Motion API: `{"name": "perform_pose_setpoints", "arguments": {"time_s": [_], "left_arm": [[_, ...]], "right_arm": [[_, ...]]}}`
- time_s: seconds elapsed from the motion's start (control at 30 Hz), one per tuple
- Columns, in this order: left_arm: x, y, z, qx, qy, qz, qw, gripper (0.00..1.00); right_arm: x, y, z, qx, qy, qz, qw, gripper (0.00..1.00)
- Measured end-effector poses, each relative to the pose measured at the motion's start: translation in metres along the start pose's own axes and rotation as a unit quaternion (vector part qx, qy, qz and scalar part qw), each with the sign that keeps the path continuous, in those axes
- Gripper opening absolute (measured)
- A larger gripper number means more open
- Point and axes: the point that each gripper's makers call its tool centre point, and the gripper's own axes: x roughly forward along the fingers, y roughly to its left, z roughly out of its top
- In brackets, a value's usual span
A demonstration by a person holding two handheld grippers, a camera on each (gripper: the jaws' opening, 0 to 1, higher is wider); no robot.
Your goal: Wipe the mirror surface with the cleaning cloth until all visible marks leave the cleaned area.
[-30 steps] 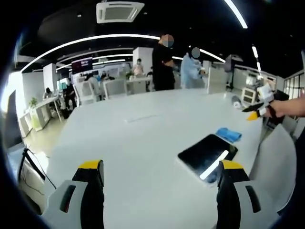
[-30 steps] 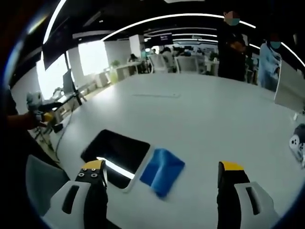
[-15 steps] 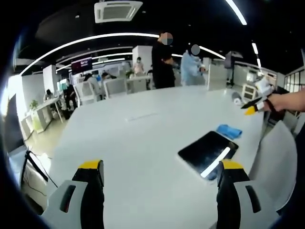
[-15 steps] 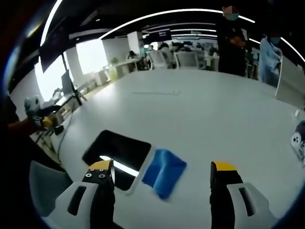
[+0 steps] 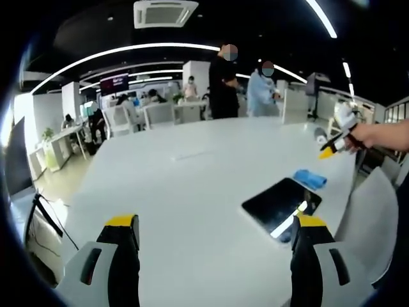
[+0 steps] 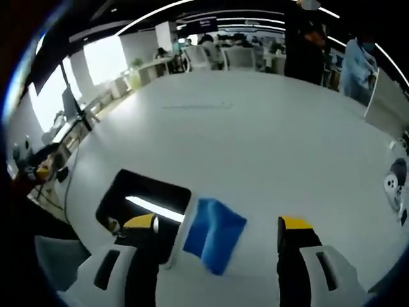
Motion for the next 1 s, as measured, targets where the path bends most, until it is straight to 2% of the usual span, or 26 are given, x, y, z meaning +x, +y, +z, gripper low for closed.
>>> {"name": "perform_pose_setpoints", "arguments": {"time_s": [0.1,0.23,0.5,0.7,0.77,0.87,1.0], "left_arm": [[0.001,-0.001,-0.003,-0.002,0.003,-0.001,1.0000,1.00],[0.002,0.001,-0.007,0.000,0.001,0.000,1.0000,1.00],[0.007,0.002,-0.013,-0.007,0.007,-0.005,0.9999,1.00],[0.009,0.002,-0.017,-0.011,0.006,-0.010,0.9999,1.00],[0.009,0.001,-0.019,-0.012,0.009,-0.010,0.9998,1.00],[0.010,0.000,-0.022,-0.014,0.012,-0.014,0.9997,1.00],[0.011,-0.001,-0.025,-0.016,0.017,-0.018,0.9996,1.00]], "right_arm": [[0.011,0.005,-0.005,0.019,0.010,0.019,0.9996,0.67],[0.025,0.000,-0.013,0.004,0.019,0.004,0.9998,0.62],[0.046,0.000,-0.031,0.032,0.027,0.004,0.9991,0.47],[0.055,0.002,-0.046,0.037,0.037,0.000,0.9987,0.39],[0.057,-0.002,-0.048,0.033,0.032,-0.009,0.9989,0.38],[0.060,0.000,-0.053,0.040,0.041,-0.003,0.9984,0.32],[0.063,0.002,-0.050,0.031,0.035,-0.003,0.9989,0.26]]}}
